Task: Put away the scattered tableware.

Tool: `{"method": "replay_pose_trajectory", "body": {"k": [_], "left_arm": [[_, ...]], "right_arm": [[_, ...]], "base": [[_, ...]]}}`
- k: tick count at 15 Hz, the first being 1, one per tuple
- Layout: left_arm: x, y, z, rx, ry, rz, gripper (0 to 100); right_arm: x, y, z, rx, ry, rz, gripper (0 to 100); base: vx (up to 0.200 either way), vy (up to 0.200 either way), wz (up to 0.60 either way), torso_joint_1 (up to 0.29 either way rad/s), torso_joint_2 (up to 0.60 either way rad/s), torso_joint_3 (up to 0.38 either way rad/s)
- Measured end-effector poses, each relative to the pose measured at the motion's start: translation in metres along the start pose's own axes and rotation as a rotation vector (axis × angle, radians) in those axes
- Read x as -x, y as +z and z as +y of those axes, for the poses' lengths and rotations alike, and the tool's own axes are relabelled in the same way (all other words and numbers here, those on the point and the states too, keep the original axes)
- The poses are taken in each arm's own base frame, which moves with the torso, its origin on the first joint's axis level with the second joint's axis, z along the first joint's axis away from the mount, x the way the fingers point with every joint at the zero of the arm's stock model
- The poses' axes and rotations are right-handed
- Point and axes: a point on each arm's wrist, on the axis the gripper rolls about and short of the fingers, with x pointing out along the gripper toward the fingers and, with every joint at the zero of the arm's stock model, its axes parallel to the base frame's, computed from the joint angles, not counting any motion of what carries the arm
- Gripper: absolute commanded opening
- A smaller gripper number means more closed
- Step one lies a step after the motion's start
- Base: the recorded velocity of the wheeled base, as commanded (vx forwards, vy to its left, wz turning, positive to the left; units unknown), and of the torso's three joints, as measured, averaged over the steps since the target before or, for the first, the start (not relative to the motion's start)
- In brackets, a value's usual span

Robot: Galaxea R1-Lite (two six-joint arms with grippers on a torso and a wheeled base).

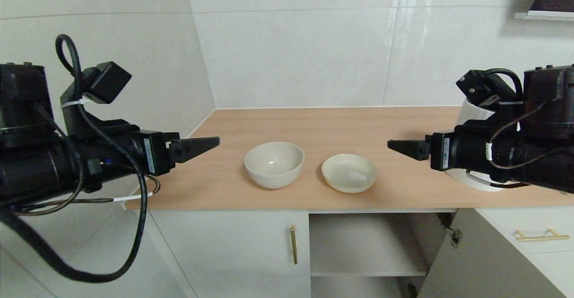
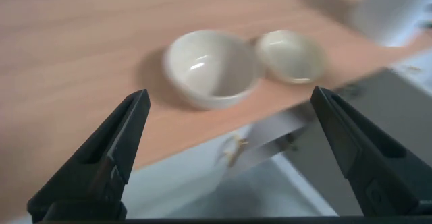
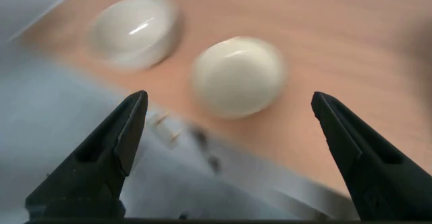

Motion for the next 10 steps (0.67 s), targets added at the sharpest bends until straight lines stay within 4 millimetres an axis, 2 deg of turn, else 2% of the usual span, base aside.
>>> {"method": "replay_pose_trajectory", "body": {"k": [2, 5, 10], "left_arm": [[-0.01, 0.005, 0.002, 0.048, 0.035, 0.024, 100], [-0.025, 0.011, 0.002, 0.222, 0.09, 0.117, 100], [-0.074, 0.006, 0.006, 0.307, 0.206, 0.269, 100]], "right_arm": [[-0.013, 0.002, -0.001, -0.021, -0.076, 0.008, 100], [-0.03, -0.005, -0.002, -0.023, -0.12, 0.105, 100], [-0.049, -0.013, -0.002, -0.062, -0.129, 0.146, 100]], "base": [[0.0, 0.0, 0.0, 0.0, 0.0, 0.0], [0.0, 0.0, 0.0, 0.0, 0.0, 0.0], [0.0, 0.0, 0.0, 0.0, 0.0, 0.0]]}}
